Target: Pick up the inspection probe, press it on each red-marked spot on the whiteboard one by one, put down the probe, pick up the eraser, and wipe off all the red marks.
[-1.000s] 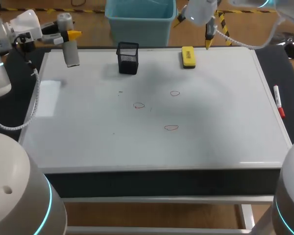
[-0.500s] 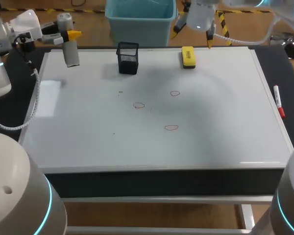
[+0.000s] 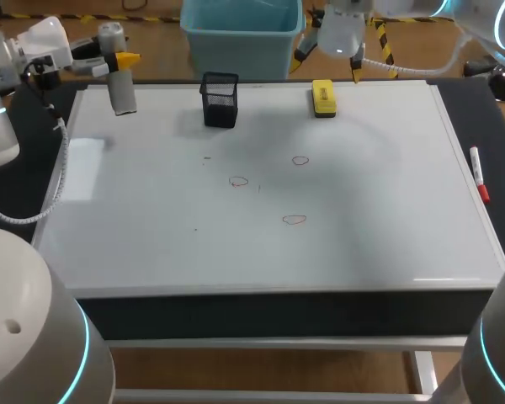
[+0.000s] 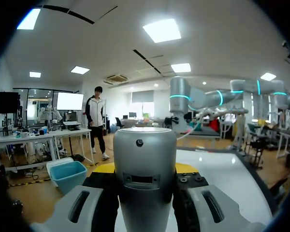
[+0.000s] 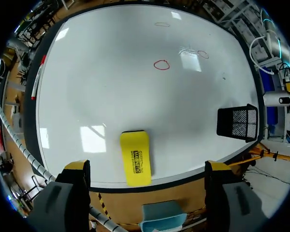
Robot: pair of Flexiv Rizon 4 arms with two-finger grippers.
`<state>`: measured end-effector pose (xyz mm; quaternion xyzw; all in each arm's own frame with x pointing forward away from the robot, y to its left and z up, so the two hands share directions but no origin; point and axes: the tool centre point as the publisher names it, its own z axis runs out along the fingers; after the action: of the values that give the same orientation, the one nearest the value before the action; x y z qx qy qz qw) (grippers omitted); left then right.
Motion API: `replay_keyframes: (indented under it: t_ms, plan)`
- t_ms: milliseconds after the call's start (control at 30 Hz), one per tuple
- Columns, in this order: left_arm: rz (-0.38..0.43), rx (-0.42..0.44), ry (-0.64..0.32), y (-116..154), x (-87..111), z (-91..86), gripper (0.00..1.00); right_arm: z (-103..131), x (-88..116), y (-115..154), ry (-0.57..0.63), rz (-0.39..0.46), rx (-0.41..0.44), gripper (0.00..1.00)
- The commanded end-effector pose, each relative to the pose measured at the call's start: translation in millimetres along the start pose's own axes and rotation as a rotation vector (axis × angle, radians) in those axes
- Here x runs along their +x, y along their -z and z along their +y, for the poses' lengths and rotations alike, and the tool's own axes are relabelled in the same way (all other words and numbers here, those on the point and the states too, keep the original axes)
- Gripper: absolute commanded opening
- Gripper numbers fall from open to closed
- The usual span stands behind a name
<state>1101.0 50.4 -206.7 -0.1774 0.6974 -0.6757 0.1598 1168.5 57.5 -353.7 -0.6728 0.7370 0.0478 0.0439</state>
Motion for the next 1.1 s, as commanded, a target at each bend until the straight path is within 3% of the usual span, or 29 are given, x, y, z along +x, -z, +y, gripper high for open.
replay_keyframes:
  t_ms: [33,300,1100]
  plan:
    - [-0.003,0.001,-0.001,0.0,0.9,-0.9,0.00,-1.2,-0.1,2.6,0.003,0.008,-0.003,1.00]
    - [-0.003,0.001,-0.001,0.0,0.9,-0.9,0.00,-4.9,6.8,-25.9,0.050,0.014,-0.053,1.00]
    - [-0.003,0.001,-0.001,0.0,0.9,-0.9,0.00,-19.7,15.7,-57.7,0.122,0.043,-0.093,1.00]
